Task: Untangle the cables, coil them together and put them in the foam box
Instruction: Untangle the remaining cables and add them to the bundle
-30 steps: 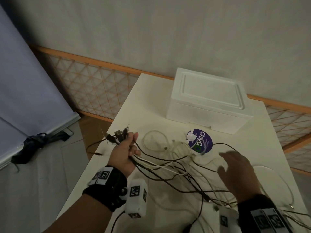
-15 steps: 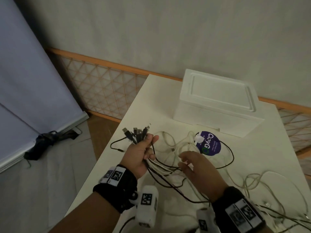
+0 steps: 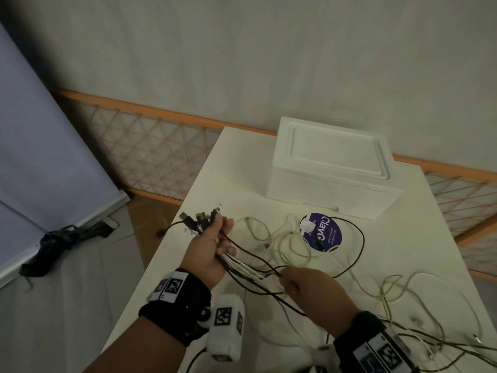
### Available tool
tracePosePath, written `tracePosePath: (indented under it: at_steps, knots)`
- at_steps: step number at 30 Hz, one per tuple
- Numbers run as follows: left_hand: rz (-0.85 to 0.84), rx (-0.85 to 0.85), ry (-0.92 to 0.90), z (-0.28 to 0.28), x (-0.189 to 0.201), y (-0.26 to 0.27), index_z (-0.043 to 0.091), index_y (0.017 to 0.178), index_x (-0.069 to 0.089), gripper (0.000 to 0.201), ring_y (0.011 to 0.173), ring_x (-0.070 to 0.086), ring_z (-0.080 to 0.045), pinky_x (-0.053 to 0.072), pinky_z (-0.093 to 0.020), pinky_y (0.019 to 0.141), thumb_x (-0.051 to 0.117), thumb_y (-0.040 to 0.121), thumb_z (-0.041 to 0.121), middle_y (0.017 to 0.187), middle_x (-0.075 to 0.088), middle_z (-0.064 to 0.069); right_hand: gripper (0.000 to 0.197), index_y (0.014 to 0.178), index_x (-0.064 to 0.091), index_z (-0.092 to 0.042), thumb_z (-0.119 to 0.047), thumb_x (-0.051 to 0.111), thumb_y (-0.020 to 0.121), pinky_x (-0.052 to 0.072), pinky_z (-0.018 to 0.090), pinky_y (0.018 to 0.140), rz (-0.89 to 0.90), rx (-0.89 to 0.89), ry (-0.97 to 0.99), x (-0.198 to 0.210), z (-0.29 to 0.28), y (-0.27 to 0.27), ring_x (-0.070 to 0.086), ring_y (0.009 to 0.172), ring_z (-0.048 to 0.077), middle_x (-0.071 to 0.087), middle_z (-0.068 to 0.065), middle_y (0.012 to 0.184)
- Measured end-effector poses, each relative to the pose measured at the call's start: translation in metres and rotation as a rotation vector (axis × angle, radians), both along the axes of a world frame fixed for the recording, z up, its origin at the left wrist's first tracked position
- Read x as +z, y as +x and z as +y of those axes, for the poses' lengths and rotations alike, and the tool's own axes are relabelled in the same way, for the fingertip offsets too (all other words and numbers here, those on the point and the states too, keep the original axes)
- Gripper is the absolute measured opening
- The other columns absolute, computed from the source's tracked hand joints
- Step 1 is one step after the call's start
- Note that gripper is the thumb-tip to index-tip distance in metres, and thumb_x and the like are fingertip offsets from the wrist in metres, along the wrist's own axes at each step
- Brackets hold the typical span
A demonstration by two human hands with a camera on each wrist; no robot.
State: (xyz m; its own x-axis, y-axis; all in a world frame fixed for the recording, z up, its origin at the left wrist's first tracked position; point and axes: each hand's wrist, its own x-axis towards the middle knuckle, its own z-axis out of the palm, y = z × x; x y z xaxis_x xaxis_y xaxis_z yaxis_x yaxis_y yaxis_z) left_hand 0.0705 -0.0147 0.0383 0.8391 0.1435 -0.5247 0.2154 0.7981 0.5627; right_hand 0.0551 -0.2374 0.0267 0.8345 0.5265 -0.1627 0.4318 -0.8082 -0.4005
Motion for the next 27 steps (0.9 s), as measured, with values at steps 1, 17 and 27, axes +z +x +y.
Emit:
tracePosePath:
  at_steps: [1, 17, 27]
  knots:
    - [0.004, -0.012, 0.029, -0.001, 0.000, 0.000, 0.016, 0.084, 0.059, 0.017, 0.032, 0.029, -0.005, 0.038, -0.017, 0.040, 0.057, 0.089, 0.031, 0.070, 0.068, 0.005, 0.028, 0.101, 0.059, -0.022, -0.039, 0.037, 0.098, 0.048, 0.031, 0.075, -0.014, 0.001, -0.045, -0.003, -0.002, -0.002, 0.061, 0.088, 0.015, 0.066, -0.002, 0.094]
    - [0.052, -0.029, 0.280, -0.005, 0.005, -0.012, 0.017, 0.074, 0.064, 0.015, 0.051, 0.043, -0.010, 0.041, -0.025, 0.058, 0.064, 0.089, 0.015, 0.062, 0.052, 0.003, 0.018, 0.082, 0.060, -0.016, -0.027, 0.053, 0.094, 0.040, 0.030, 0.059, -0.224, -0.342, -0.034, 0.005, -0.051, -0.012, 0.059, 0.069, 0.019, 0.061, -0.001, 0.069]
    - [0.047, 0.118, -0.041, 0.031, -0.006, -0.017, 0.022, 0.062, 0.035, 0.039, 0.031, 0.026, -0.004, 0.026, -0.016, 0.033, 0.053, 0.096, 0.032, 0.039, 0.028, 0.009, 0.012, 0.083, 0.063, -0.027, -0.038, 0.063, 0.087, 0.044, 0.023, 0.063, -0.228, -0.265, 0.251, 0.045, -0.078, 0.008, 0.055, 0.068, 0.005, 0.062, -0.012, 0.074]
